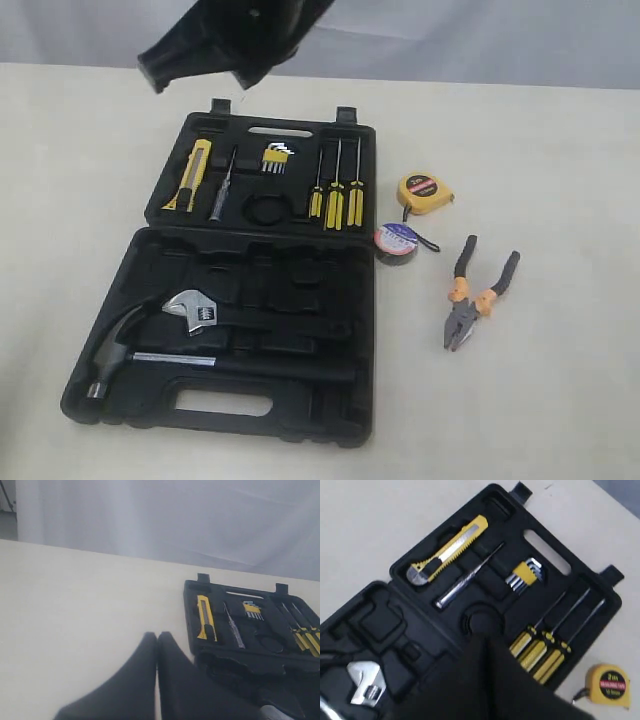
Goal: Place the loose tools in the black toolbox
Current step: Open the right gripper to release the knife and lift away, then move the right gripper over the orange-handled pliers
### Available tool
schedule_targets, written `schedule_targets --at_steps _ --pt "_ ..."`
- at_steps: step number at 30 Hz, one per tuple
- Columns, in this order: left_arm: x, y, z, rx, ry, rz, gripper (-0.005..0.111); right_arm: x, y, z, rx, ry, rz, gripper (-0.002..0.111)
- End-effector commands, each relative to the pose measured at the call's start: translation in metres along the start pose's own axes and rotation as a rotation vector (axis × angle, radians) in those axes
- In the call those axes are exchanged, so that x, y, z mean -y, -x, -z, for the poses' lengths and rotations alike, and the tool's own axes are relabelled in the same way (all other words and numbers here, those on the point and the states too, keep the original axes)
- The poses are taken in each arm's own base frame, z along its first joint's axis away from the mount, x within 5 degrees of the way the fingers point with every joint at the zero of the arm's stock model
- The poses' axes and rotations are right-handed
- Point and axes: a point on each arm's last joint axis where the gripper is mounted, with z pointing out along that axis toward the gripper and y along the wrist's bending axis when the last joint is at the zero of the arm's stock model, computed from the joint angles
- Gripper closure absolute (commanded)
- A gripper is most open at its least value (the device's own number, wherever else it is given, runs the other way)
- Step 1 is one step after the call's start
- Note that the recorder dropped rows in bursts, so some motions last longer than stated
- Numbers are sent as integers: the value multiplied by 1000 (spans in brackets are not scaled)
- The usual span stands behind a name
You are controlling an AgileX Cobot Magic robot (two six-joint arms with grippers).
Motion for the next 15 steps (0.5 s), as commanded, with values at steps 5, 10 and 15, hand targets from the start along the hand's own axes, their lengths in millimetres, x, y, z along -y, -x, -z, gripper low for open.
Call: schedule_targets --at_steps 5,10,15 --pt "1 1 0 -3 -7 7 107 41 -58 84 -42 -8 -52 109" --pt "1 1 0 -3 -7 7 107 72 -99 110 -56 -51 -121 109" --pt "1 1 0 -3 -7 7 107 88 -135 113 -107 -88 -166 109"
